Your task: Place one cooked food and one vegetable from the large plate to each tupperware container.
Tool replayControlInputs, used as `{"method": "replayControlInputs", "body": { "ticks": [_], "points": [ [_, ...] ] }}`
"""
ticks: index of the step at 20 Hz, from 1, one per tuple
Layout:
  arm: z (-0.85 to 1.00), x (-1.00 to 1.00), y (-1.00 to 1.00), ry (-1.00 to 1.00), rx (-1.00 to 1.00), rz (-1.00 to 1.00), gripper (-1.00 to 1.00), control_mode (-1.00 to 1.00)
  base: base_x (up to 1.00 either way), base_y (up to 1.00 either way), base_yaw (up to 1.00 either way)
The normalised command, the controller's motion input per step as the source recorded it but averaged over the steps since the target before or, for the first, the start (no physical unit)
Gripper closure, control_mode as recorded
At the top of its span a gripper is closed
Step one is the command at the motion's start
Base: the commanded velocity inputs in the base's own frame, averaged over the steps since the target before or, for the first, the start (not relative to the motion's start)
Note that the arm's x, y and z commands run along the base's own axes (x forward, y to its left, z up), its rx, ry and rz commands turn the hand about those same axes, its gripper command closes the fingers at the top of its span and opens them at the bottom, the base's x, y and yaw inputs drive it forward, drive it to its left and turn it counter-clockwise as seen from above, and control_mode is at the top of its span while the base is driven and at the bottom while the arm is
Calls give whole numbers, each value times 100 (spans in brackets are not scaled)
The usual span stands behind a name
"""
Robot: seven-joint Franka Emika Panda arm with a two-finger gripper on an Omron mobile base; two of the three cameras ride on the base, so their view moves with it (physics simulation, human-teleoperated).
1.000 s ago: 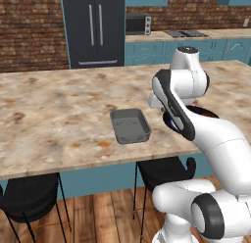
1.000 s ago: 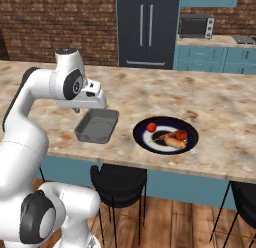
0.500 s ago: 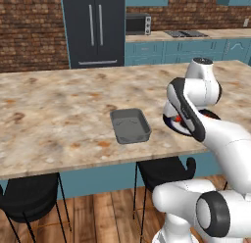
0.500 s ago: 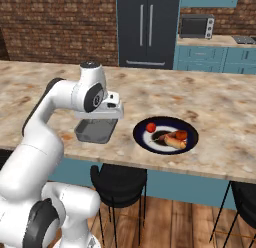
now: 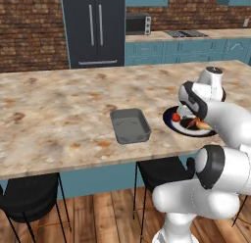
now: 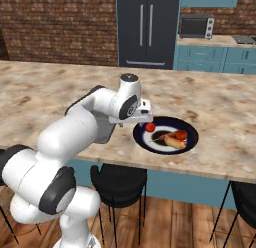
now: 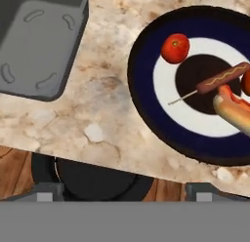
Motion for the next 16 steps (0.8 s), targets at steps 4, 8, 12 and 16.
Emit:
{"method": "replayControlInputs", "body": {
  "ticks": [4, 8, 12, 16],
  "points": [
    [-38, 99, -41, 5, 0, -7, -100, -100, 0, 0, 0],
    [-47, 94, -27, 1, 0, -6, -100, -100, 0, 0, 0],
    [-56, 68, 0, 0, 0, -9, -100, -100, 0, 0, 0],
    [-33, 58, -3, 2, 0, -10, -100, -100, 0, 0, 0]
  ]
}}
